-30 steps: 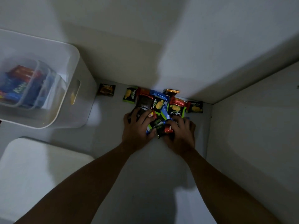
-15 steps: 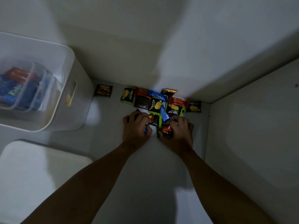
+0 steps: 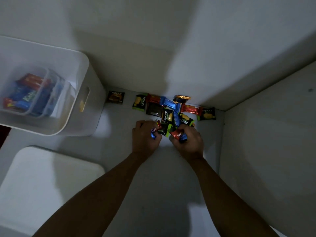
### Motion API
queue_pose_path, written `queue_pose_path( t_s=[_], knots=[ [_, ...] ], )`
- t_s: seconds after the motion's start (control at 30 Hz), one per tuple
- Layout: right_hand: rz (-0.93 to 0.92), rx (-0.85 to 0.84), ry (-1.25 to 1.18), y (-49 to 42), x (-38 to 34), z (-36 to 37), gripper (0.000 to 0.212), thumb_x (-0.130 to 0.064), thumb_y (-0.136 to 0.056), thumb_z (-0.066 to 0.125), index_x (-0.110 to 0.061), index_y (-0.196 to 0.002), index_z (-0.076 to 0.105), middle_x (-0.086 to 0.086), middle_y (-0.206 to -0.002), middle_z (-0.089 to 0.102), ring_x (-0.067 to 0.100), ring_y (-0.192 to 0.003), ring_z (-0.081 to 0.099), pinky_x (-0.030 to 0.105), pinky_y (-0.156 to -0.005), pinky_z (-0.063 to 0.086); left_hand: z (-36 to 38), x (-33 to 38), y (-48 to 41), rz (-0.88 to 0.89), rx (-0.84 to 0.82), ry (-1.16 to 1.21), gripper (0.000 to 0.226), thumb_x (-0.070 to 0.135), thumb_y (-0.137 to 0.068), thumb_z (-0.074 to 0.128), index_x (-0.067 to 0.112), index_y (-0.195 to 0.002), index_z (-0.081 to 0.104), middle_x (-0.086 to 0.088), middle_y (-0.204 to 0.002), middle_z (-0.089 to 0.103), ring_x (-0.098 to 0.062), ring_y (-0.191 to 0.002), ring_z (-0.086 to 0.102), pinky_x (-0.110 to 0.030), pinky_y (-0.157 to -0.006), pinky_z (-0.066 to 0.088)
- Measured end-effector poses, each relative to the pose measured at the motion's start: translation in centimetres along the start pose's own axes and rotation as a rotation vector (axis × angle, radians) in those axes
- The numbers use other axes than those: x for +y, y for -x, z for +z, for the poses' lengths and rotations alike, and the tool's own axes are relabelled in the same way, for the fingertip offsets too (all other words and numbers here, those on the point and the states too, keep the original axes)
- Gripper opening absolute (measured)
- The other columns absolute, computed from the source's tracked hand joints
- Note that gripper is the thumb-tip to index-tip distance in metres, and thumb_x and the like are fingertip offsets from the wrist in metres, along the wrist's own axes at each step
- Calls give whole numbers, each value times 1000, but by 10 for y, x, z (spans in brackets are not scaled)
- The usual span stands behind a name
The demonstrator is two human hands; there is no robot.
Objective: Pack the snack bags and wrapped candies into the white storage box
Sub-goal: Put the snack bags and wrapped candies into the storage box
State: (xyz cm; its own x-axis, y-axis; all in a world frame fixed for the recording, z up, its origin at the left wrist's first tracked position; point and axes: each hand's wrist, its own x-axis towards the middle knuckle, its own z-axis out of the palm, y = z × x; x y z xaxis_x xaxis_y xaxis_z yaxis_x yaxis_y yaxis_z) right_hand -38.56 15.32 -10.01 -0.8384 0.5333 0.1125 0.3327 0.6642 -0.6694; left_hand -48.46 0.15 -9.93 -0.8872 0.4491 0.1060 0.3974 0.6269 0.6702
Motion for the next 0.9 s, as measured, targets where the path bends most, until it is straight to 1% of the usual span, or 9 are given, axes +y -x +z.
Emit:
queue_pose_path(
  t_s=[0.17,0.27,0.37,0.5,0.6,0.7,0.77,0.83,0.9],
  knots=[
    [45,43,-121,7,-22,-18,35,-43,-75,73,-20,-101,67,-4,-91,66,15,-81,62,34,-69,53,-21,19,7,-66,40,38,26,6,-66,70,19,-88,64,6,-90,64,-24,-97,56,-43,-71,52],
    [53,95,-185,8,-42,-33,38,-48,-74,65,-22,-102,67,-5,-92,66,16,-82,63,32,-68,53,-40,37,6,-68,70,52,26,5,-65,72,19,-86,64,5,-88,63,-20,-96,54,-42,-74,51],
    [54,152,-217,5,-62,-50,28,-36,-74,69,-31,-101,62,-6,-92,68,16,-82,65,30,-67,53,-62,55,2,-10,125,94,26,3,-65,72,17,-86,64,4,-85,61,-23,-92,55,-40,-70,51],
    [33,208,-283,-9,-104,-74,37,-16,-72,77,-34,-99,58,-5,-91,69,15,-81,66,36,-68,55,-102,71,-8,75,220,190,22,8,-65,66,18,-84,62,14,-82,49,-24,-88,56,-38,-69,50],
    [-15,254,-360,-24,-154,-90,34,-11,-71,76,-27,-97,59,-8,-82,67,10,-71,63,31,-62,54,-141,77,-16,104,319,270,23,5,-66,66,15,-87,63,13,-86,51,-21,-87,55,-36,-74,50],
    [-28,297,-501,-42,-211,-94,31,-2,-73,74,-18,-95,60,-12,-77,64,2,-64,59,21,-61,51,-187,75,-22,194,438,335,24,1,-67,67,12,-89,62,16,-88,50,-22,-87,56,-28,-76,48],
    [-11,284,-618,-53,-252,-87,31,0,-76,73,-16,-99,60,-4,-78,66,10,-61,61,28,-59,55,-222,70,-27,156,493,362,24,4,-69,67,13,-91,62,19,-88,51,-24,-89,58,-29,-78,49],
    [9,251,-730,-62,-291,-72,31,0,-77,72,-15,-102,61,1,-82,68,12,-62,63,33,-59,58,-254,54,-33,53,544,389,23,6,-70,66,16,-91,62,21,-87,52,-26,-91,59,-29,-79,50],
    [20,195,-809,-69,-327,-50,33,-1,-78,73,-24,-100,64,-1,-83,69,12,-68,65,32,-63,58,-283,29,-38,-21,602,397,22,7,-71,65,17,-90,62,8,-85,60,-27,-90,61,-31,-79,51]
  ],
)
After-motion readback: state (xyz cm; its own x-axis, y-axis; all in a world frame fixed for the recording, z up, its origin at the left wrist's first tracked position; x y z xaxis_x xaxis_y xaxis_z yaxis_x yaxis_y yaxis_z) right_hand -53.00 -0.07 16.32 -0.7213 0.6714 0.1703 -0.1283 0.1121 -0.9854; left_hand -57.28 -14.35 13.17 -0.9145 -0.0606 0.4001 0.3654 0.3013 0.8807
